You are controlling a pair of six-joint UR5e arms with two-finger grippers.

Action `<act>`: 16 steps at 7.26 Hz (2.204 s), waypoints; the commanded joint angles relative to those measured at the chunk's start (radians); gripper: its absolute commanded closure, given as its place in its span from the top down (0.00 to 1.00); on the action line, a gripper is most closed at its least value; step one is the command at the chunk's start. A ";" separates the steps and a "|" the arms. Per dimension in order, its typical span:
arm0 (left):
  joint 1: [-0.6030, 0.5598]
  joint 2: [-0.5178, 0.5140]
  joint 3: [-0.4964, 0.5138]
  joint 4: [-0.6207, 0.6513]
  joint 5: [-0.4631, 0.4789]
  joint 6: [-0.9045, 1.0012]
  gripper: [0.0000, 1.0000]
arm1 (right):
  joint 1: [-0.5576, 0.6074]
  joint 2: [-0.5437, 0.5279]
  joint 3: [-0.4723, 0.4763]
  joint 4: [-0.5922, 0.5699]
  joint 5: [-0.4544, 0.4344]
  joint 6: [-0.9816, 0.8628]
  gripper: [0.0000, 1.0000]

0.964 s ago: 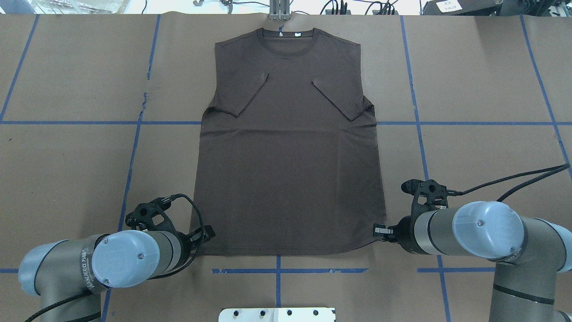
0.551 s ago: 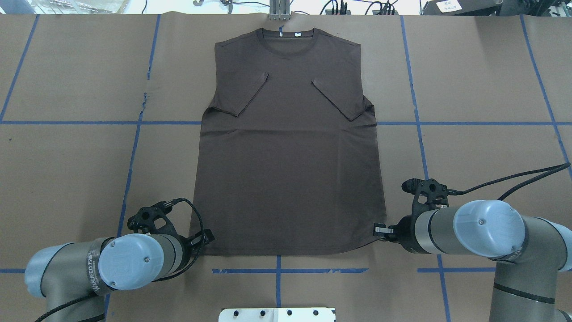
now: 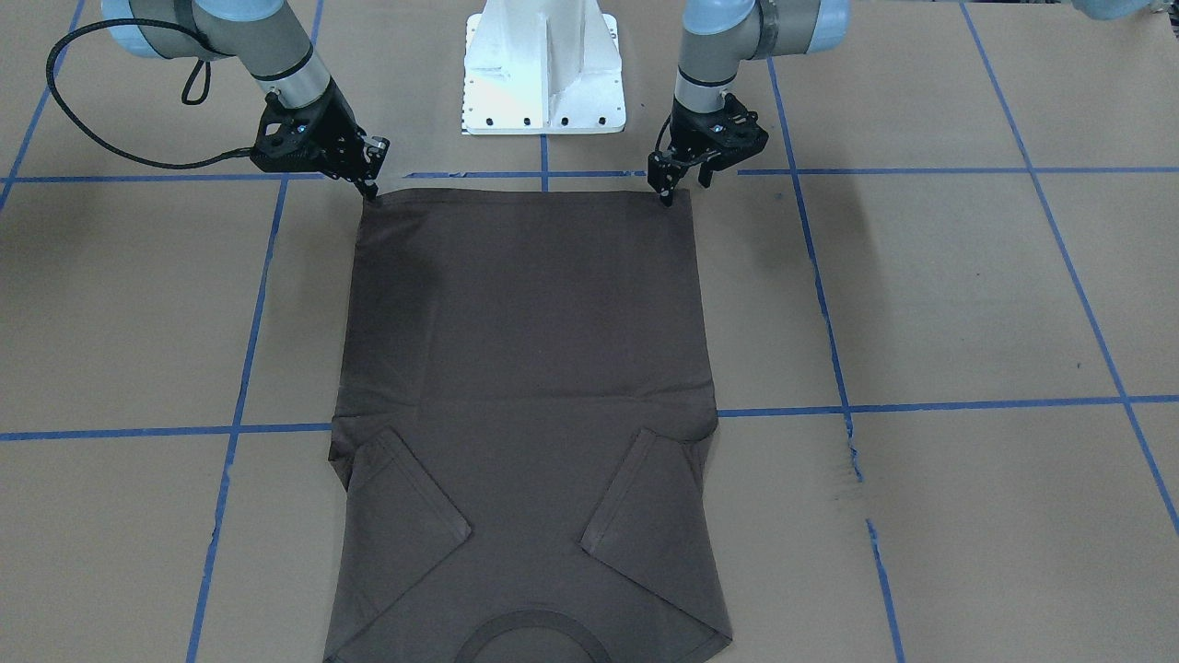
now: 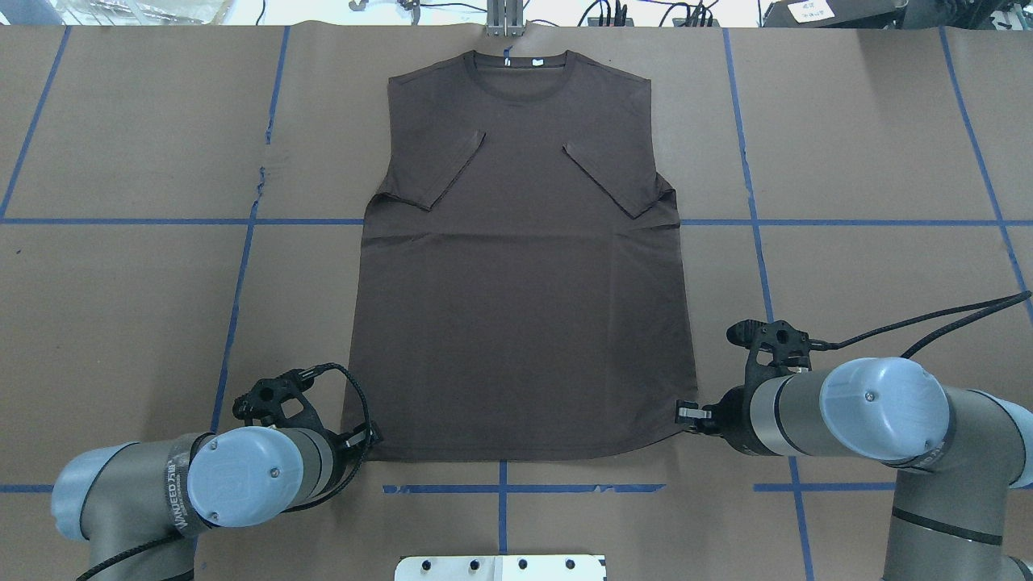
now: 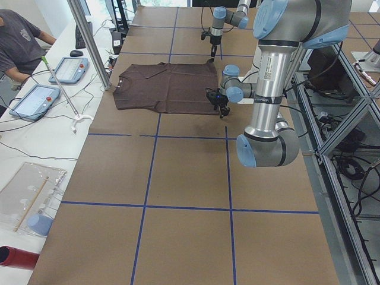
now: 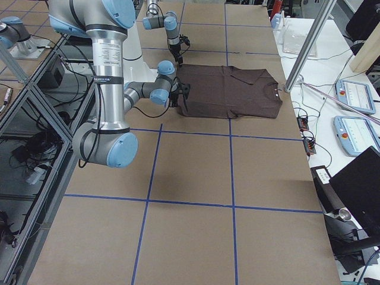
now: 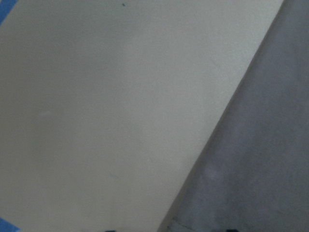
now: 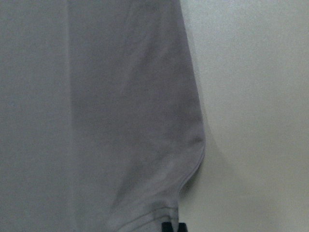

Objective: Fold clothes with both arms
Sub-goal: 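Grasp both hem corners with the left and right grippers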

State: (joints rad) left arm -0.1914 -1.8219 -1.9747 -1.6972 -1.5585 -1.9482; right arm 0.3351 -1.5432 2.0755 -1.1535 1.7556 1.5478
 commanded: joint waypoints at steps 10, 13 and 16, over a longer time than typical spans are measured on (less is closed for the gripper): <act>-0.003 -0.008 -0.099 0.019 -0.005 0.011 0.00 | 0.010 -0.003 0.011 0.001 0.045 0.002 0.00; 0.131 0.021 -0.333 0.288 -0.006 0.000 0.00 | 0.016 -0.098 0.141 0.005 0.189 0.003 0.00; 0.221 0.023 -0.424 0.312 -0.012 -0.026 0.00 | 0.009 -0.169 0.233 0.005 0.343 0.005 0.00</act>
State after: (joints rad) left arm 0.0105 -1.8005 -2.3608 -1.3950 -1.5677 -1.9657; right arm 0.3486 -1.7031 2.2911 -1.1490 2.0587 1.5518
